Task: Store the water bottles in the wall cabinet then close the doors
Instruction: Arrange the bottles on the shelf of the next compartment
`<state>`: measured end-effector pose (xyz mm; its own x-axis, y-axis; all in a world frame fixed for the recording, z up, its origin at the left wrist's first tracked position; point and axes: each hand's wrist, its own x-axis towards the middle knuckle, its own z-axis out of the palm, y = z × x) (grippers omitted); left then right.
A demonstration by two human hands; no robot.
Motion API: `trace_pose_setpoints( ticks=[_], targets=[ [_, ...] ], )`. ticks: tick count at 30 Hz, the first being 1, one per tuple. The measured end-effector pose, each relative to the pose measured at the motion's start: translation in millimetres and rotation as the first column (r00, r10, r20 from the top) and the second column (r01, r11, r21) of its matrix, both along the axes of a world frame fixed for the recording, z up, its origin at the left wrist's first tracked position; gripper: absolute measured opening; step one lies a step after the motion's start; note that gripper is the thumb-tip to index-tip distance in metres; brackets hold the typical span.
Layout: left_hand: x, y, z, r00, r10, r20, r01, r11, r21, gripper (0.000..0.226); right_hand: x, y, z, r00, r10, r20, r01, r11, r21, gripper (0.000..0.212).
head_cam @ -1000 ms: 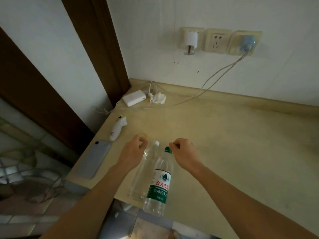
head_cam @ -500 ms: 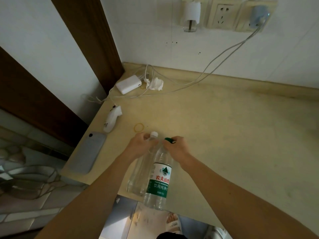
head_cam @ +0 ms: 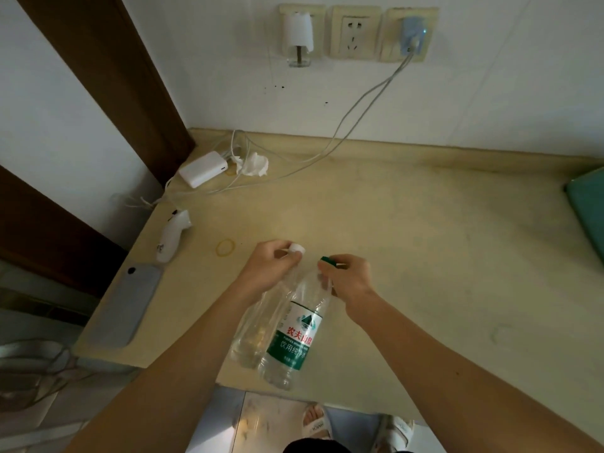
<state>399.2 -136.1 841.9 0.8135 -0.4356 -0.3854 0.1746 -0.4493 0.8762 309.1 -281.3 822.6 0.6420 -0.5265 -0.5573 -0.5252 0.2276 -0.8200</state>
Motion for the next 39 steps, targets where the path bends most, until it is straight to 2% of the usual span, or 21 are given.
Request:
trace_pose_setpoints(
  ticks=[5, 8, 11, 15, 19, 23, 29, 39],
  targets=[
    [-25, -52, 6, 1.0, 0.001, -0.026, -0.003, 0.997, -0.077, 0.008, -28, -54, 15, 0.998, 0.019, 0.054, -0.011, 0.989, -0.15, 0.016],
    [-49, -88, 5, 0.996, 0.007, -0.087, -0.018, 0.992, -0.126, 0.019, -49, -87, 24, 0.997, -0.011, 0.071, 0.023, 0.984, -0.178, 0.02],
    [-73, -127, 5, 0.994, 0.018, -0.112, -0.036, 0.986, -0.162, 0.008, -74, -121, 30, 0.995, -0.053, 0.088, 0.069, 0.979, -0.189, 0.03],
    [-101, -176, 12, 0.995, -0.01, -0.103, -0.014, 0.974, -0.225, 0.009, -106, -163, 40, 0.99, -0.096, 0.106, 0.119, 0.963, -0.243, 0.037],
    [-116, -210, 26, 0.999, -0.037, -0.014, 0.032, 0.962, -0.272, 0.015, -127, -189, 59, 0.985, -0.083, 0.151, 0.13, 0.934, -0.334, 0.037],
    [-116, -225, 43, 0.988, -0.065, 0.137, 0.104, 0.947, -0.305, 0.03, -141, -209, 84, 0.979, -0.01, 0.204, 0.105, 0.882, -0.46, 0.038],
    [-110, -223, 74, 0.913, -0.082, 0.401, 0.198, 0.946, -0.258, 0.037, -151, -218, 106, 0.959, 0.118, 0.258, 0.061, 0.802, -0.594, 0.042],
    [-109, -205, 76, 0.893, -0.094, 0.44, 0.206, 0.955, -0.215, 0.035, -136, -228, 101, 0.951, 0.11, 0.29, 0.104, 0.766, -0.634, 0.038]
  ],
)
